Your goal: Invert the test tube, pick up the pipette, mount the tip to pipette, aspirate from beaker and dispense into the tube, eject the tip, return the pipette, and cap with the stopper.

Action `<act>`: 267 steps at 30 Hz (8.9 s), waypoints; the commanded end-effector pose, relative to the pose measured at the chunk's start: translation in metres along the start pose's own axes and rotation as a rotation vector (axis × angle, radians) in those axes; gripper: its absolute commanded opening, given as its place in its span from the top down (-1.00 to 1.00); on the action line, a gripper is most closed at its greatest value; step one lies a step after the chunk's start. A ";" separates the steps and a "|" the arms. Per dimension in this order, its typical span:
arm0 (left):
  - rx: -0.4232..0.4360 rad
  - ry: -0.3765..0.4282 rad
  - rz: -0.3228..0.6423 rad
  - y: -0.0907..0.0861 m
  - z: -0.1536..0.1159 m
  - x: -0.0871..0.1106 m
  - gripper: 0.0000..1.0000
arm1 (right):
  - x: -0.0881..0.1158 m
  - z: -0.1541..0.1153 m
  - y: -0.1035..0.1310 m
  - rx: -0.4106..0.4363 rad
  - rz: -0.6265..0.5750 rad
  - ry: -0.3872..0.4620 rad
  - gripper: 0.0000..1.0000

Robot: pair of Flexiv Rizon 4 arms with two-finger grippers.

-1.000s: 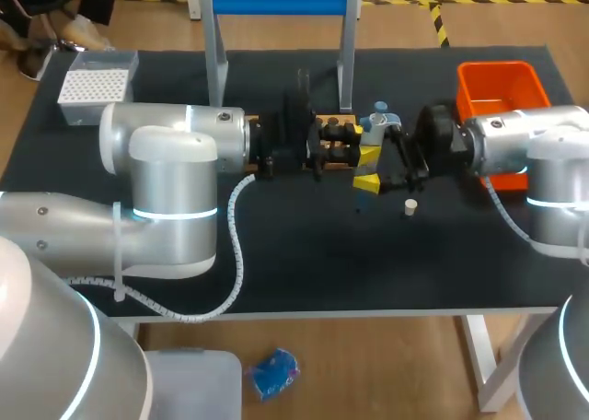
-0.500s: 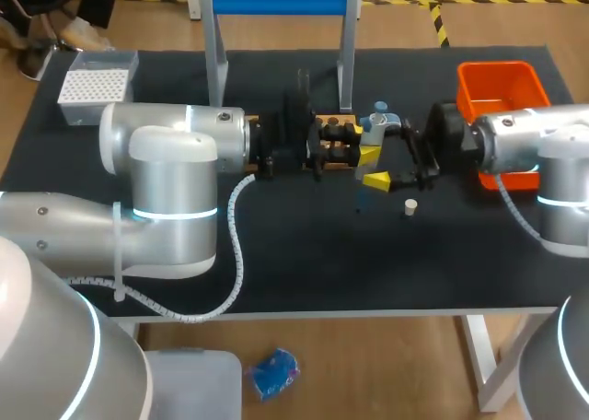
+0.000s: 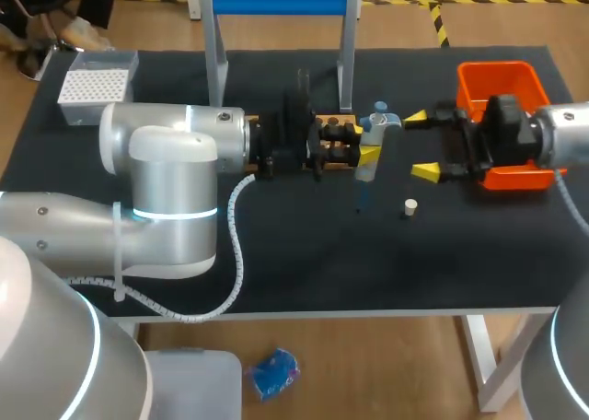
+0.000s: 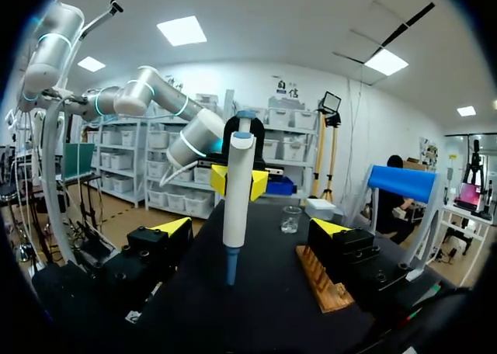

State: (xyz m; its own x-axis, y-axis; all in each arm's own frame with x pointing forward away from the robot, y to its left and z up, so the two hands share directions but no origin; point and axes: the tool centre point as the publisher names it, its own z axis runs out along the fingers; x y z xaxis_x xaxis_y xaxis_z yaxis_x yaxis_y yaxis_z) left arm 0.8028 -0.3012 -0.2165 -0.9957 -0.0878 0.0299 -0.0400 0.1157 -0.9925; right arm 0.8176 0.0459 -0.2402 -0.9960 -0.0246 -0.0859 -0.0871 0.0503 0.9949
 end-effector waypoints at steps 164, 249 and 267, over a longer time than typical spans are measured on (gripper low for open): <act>-0.257 -0.728 -0.127 -0.064 -0.205 -0.225 1.00 | -0.256 0.100 0.048 0.189 0.060 -0.280 -1.00; -0.397 -1.326 -0.403 -0.021 -0.205 -0.380 1.00 | -0.256 0.100 0.048 0.189 0.060 -0.280 -1.00; -0.435 -1.340 -0.441 -0.005 -0.203 -0.387 1.00 | -0.256 0.100 0.048 0.189 0.060 -0.280 -1.00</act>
State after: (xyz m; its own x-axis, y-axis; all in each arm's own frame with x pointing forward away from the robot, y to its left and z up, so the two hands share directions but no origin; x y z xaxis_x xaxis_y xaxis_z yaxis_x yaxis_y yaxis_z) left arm 1.1675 -0.0649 -0.1999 -0.0906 -0.9945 -0.0526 -0.5661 0.0949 -0.8188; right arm 1.0657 0.1550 -0.1756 -0.9638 0.2587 -0.0645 -0.0041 0.2276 0.9737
